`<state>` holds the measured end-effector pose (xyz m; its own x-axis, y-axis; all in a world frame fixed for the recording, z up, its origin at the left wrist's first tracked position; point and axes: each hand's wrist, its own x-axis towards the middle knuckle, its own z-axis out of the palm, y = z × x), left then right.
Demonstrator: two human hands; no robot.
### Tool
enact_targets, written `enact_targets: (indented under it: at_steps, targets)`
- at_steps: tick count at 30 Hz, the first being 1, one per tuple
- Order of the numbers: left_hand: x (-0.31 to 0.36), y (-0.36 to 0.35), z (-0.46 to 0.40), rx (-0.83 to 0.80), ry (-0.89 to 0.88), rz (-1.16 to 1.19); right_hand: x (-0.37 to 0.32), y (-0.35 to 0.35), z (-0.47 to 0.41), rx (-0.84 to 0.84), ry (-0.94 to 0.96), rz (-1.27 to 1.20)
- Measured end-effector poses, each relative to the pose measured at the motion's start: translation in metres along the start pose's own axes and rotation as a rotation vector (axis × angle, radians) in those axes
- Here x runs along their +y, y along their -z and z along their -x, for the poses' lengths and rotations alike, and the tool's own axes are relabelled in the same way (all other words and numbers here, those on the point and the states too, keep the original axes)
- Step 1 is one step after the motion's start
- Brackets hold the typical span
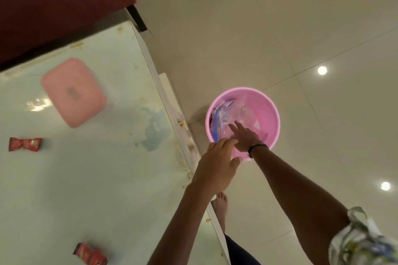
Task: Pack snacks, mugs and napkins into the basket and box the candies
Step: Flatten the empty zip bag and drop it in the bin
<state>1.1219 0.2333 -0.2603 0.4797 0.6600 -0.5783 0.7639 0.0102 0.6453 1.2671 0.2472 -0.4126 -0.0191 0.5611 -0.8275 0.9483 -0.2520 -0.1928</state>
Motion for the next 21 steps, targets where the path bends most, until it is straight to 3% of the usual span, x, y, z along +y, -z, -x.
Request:
enact_targets:
  at_steps: [4, 7, 10, 15, 21]
  targets:
    - [-0.006, -0.006, 0.001, 0.004, 0.017, 0.009, 0.002, 0.008, -0.011, -0.153, -0.018, -0.087]
    - [0.001, 0.001, 0.013, 0.034, 0.007, 0.049, -0.009, 0.031, 0.012, -0.154, -0.018, -0.138]
    - [0.01, 0.014, 0.027, 0.049, 0.014, 0.158, -0.019, 0.048, 0.059, 0.002, -0.022, -0.169]
    - [0.028, 0.062, 0.079, 0.246, 0.129, 0.484, -0.061, 0.07, 0.169, 0.541, 0.017, -0.565]
    - [0.032, 0.134, 0.171, 0.471, 0.225, 0.622, -0.158, 0.1, 0.26, 0.488, 0.222, -0.694]
